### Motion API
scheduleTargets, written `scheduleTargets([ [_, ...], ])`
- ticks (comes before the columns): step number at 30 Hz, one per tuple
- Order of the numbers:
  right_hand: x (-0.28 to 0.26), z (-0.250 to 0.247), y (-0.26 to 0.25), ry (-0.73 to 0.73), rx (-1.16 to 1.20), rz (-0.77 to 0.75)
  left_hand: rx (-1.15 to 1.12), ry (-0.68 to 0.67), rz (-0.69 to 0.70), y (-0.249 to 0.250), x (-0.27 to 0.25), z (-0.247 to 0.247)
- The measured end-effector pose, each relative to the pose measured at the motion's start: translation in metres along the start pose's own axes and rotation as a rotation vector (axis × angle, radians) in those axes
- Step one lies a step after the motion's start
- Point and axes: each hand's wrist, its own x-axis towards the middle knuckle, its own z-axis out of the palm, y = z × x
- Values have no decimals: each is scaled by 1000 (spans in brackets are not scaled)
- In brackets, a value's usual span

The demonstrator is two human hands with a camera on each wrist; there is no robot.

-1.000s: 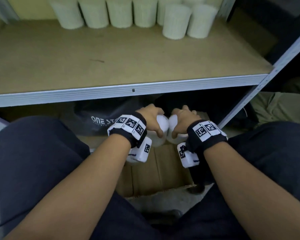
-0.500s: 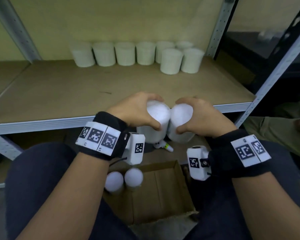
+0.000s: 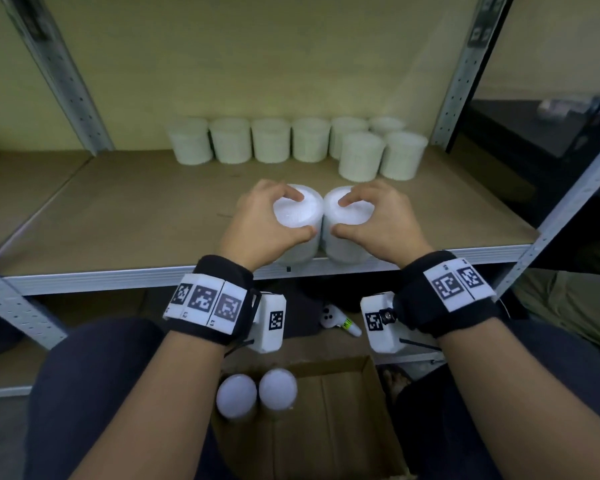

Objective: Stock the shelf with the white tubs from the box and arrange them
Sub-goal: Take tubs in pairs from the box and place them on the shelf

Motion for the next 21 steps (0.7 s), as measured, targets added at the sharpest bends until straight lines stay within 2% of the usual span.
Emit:
scheduleTargets([
  [6, 17, 16, 4, -5, -7, -20, 33, -1, -9, -17, 7, 10],
  [13, 12, 7, -1, -72, -102, -75, 90, -48, 38, -13, 5, 5],
  [17, 7, -5, -4, -54, -164, -59, 181, -48, 78, -5, 1, -4],
  [21, 8, -12, -6, -143, -214, -53, 264, -52, 94, 0, -1, -11],
])
